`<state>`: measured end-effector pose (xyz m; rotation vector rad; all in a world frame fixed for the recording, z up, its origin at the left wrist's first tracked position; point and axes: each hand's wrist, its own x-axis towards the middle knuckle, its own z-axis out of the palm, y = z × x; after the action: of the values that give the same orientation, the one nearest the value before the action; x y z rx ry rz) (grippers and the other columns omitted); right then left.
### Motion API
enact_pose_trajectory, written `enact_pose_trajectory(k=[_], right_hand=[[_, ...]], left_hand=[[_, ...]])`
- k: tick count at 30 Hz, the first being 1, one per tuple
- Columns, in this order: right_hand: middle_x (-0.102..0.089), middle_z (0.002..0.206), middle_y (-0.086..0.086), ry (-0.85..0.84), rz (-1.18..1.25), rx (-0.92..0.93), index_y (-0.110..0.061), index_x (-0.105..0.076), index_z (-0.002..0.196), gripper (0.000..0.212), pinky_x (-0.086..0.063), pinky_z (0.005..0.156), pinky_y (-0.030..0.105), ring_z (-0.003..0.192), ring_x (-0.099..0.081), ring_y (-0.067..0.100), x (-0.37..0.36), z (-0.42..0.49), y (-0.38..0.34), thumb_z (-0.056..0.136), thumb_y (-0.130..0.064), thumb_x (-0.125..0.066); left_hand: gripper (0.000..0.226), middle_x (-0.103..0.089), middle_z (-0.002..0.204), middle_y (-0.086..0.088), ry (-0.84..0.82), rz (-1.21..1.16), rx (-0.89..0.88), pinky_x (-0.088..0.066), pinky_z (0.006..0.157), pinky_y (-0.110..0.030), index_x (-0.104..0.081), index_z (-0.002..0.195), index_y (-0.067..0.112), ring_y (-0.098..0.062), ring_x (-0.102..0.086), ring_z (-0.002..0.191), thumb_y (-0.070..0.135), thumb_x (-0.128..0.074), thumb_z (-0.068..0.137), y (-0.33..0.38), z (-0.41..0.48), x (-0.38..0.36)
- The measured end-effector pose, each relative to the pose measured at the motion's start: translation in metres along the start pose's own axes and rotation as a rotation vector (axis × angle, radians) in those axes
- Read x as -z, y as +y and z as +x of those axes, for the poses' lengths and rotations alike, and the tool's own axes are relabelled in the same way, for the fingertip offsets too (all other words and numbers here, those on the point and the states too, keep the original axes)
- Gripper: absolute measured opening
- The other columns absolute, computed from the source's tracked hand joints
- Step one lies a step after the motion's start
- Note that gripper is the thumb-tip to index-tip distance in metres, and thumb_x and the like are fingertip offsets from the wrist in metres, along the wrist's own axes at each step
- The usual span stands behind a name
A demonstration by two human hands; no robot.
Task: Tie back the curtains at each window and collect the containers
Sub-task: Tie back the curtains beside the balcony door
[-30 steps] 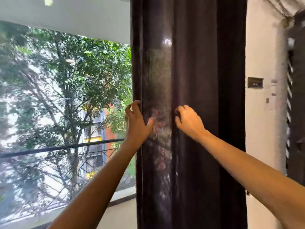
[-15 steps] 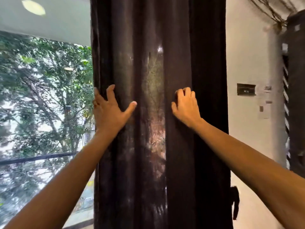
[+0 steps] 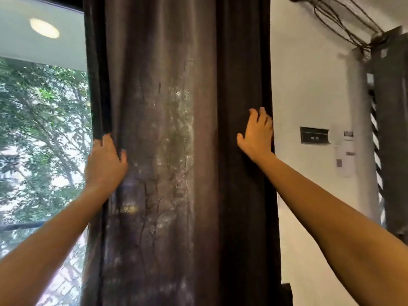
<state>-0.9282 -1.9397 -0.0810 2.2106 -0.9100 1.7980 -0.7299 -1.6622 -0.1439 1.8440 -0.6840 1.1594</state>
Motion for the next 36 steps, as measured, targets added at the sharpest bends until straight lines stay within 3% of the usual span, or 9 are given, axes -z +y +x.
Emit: enact_pose_trajectory(k=[5,10,14,18,23,27,29,33,36], right_hand=[[0.007,0.157,0.021,-0.061,0.238,-0.180,-0.017,0.004,0.151,0.116,-0.011,0.115,0.055,0.143,-0.005,0.044,-0.003,0.025,0.044,0.072,-0.038,-0.078],[0.004,0.158,0.018,-0.194,0.540,-0.176,-0.016,0.017,0.149,0.125,-0.017,0.116,0.044,0.144,-0.012,0.037,-0.002,0.031,0.065,0.073,-0.023,-0.081],[-0.038,0.147,0.018,-0.217,0.529,-0.094,-0.012,0.001,0.152,0.104,-0.036,0.106,0.039,0.128,-0.045,0.038,0.001,0.036,0.033,0.080,-0.016,-0.075],[-0.049,0.139,0.018,-0.190,0.524,0.133,-0.007,-0.022,0.149,0.081,-0.040,0.099,0.033,0.121,-0.051,0.036,0.001,0.039,-0.031,0.082,-0.005,-0.067],[-0.060,0.123,0.017,-0.254,0.715,0.335,-0.012,-0.040,0.139,0.068,-0.048,0.095,0.044,0.111,-0.058,0.035,0.010,0.034,-0.119,0.076,-0.006,-0.064],[-0.063,0.108,0.023,-0.313,0.724,0.467,-0.003,-0.046,0.126,0.064,-0.049,0.083,0.042,0.101,-0.060,0.037,0.019,0.019,-0.180,0.063,-0.015,-0.052],[-0.063,0.102,0.023,-0.342,0.743,0.483,-0.002,-0.044,0.127,0.060,-0.050,0.076,0.038,0.095,-0.062,0.035,0.019,0.013,-0.198,0.068,-0.004,-0.055],[-0.051,0.073,0.006,-0.313,0.721,0.441,-0.005,-0.045,0.103,0.033,-0.035,0.052,0.025,0.069,-0.051,0.027,0.021,0.009,-0.207,0.073,0.003,-0.059],[-0.047,0.070,0.007,-0.206,0.747,0.330,-0.004,-0.037,0.096,0.033,-0.039,0.056,0.035,0.064,-0.049,0.027,0.019,0.008,-0.194,0.075,-0.002,-0.063]], left_hand=[[0.012,-0.051,0.093,-0.028,0.029,0.039,-0.055,-0.034,0.063,-0.041,-0.050,0.098,-0.002,-0.046,-0.052,0.081,0.008,-0.047,0.093,-0.008,-0.011,-0.002],[0.013,-0.045,0.075,-0.016,0.010,0.035,-0.099,-0.039,0.063,-0.040,-0.057,0.090,-0.002,-0.042,-0.053,0.072,0.011,-0.052,0.091,-0.014,-0.016,0.002],[0.017,-0.044,0.077,-0.009,-0.048,0.025,-0.074,-0.036,0.063,-0.033,-0.065,0.089,0.000,-0.029,-0.047,0.065,0.016,-0.063,0.086,-0.015,-0.010,0.011],[0.031,-0.056,0.100,-0.020,-0.032,-0.056,-0.038,-0.037,0.073,-0.032,-0.066,0.108,0.002,-0.037,-0.056,0.089,0.018,-0.070,0.082,-0.004,0.005,0.024],[0.047,-0.058,0.116,-0.020,-0.008,-0.113,-0.036,-0.042,0.085,-0.035,-0.058,0.123,0.006,-0.036,-0.056,0.102,0.021,-0.071,0.081,0.009,0.027,0.037],[0.055,-0.061,0.122,-0.013,0.010,-0.193,-0.066,-0.041,0.085,-0.030,-0.054,0.129,0.014,-0.029,-0.057,0.110,0.028,-0.073,0.079,0.015,0.047,0.046],[0.056,-0.065,0.117,-0.009,0.031,-0.234,-0.096,-0.039,0.080,-0.024,-0.053,0.129,0.018,-0.025,-0.060,0.107,0.030,-0.074,0.078,0.018,0.055,0.049],[0.063,-0.066,0.115,-0.012,0.080,-0.281,-0.064,-0.042,0.083,-0.024,-0.053,0.128,0.012,-0.026,-0.062,0.106,0.031,-0.078,0.074,0.028,0.070,0.054],[0.059,-0.063,0.115,-0.017,0.089,-0.276,-0.040,-0.044,0.088,-0.032,-0.056,0.123,0.007,-0.031,-0.058,0.109,0.025,-0.079,0.072,0.032,0.082,0.048]])
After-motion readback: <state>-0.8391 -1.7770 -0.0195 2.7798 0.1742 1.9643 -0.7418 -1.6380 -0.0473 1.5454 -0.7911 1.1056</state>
